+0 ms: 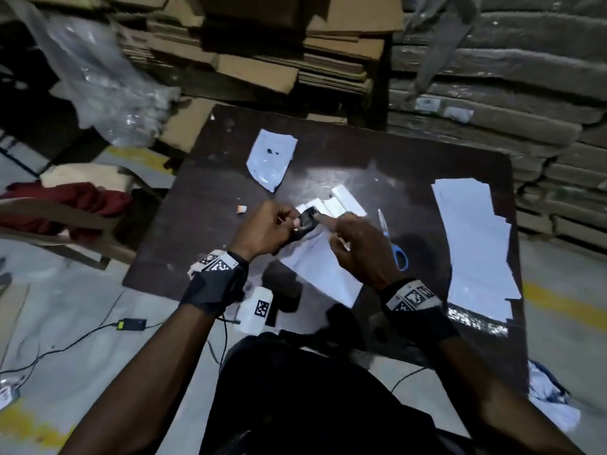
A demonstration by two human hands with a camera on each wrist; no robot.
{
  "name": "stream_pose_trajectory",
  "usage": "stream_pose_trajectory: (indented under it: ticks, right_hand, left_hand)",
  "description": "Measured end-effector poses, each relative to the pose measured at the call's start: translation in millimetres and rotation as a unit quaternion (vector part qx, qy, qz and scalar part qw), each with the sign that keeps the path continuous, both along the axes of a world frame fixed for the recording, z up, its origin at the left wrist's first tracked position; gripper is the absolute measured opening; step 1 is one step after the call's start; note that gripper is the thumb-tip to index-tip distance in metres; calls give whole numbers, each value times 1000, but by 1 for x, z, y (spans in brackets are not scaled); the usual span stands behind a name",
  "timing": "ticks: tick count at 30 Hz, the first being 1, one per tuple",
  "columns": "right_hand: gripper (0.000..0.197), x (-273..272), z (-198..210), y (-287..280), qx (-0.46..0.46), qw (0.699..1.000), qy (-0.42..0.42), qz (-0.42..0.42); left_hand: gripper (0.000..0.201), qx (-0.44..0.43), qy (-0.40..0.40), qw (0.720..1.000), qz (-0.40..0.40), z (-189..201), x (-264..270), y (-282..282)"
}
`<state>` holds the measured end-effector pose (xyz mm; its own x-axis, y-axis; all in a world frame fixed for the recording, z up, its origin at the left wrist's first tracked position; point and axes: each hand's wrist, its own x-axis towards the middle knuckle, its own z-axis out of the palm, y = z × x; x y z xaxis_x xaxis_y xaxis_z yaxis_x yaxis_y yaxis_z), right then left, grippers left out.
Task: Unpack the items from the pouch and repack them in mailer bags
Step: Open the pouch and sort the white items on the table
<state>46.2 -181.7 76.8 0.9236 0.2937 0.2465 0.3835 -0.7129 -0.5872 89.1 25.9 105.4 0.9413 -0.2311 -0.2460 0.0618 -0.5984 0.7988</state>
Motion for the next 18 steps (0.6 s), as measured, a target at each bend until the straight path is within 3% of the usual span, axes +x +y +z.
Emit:
stream_pose_trajectory:
  ticks: [3, 6, 9, 12, 15, 18]
  right_hand:
    - [44, 18, 9, 28, -50, 999, -4, 12]
    - [37, 29, 16, 61, 62, 997, 5, -50]
    - [16, 41, 15, 90, 158, 981, 97, -63]
    - [6, 46, 14, 111, 233, 955, 171, -69]
    - [4, 45, 18, 119, 323, 911, 237, -97]
    - [6, 45, 19, 116, 349, 893, 260, -114]
  left_hand:
    - [18, 100, -29, 991, -89, 20, 16, 35]
    - [19, 124, -52, 980, -147, 32, 29, 61]
    - [7, 111, -79, 977, -163, 37, 38, 82]
    - [13, 74, -63, 991, -93, 30, 43, 102]
    - [15, 84, -84, 992, 39, 12, 43, 115]
    - [23, -46, -72, 986, 142, -10, 44, 121]
